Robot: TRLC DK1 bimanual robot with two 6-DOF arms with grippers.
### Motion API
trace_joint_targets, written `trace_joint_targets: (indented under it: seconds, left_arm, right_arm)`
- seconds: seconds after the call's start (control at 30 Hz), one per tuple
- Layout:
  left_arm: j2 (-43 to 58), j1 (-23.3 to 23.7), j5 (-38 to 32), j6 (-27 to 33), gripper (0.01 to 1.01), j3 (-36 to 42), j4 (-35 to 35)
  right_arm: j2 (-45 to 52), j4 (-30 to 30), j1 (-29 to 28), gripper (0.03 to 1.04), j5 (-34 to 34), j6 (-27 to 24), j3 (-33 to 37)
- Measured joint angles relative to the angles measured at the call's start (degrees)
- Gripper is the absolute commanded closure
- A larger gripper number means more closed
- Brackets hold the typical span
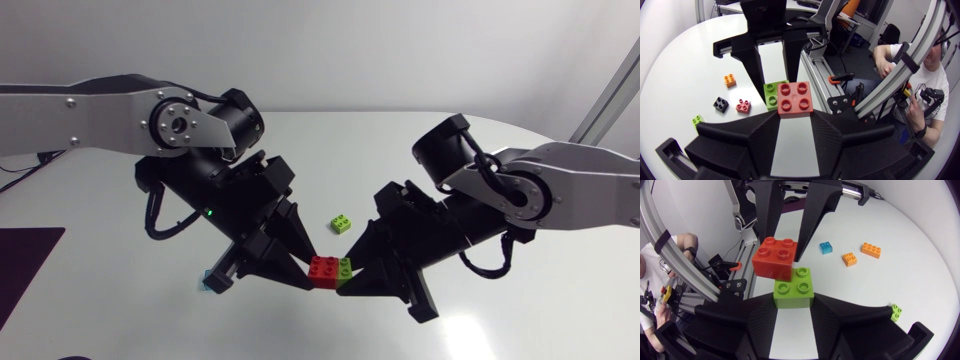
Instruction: Separate the duplo bricks
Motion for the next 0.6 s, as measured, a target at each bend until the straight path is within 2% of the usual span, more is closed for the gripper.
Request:
trace_joint_targets:
  seconds: [0.17,0.37,0.47,0.6]
  left_arm:
    - [1.0,1.0,3.1,1.3,0.728,2.6,-4.1]
    - [1.6,1.7,4.2,3.0,0.728,4.0,-5.1]
    - [2.7,1.6,2.4,4.0,0.726,3.9,-4.8]
    - [3.7,0.5,-1.9,4.1,0.726,2.1,0.8]
  right_arm:
    - [-0.2,1.5,0.1,0.8,3.7,0.0,-1.6]
    - [-0.4,1.9,-1.0,0.8,6.2,0.0,-2.9]
    - [-1.3,2.2,-5.3,0.8,6.2,0.0,-2.8]
    - [-2.3,2.3,-14.7,0.8,6.0,0.0,-1.4]
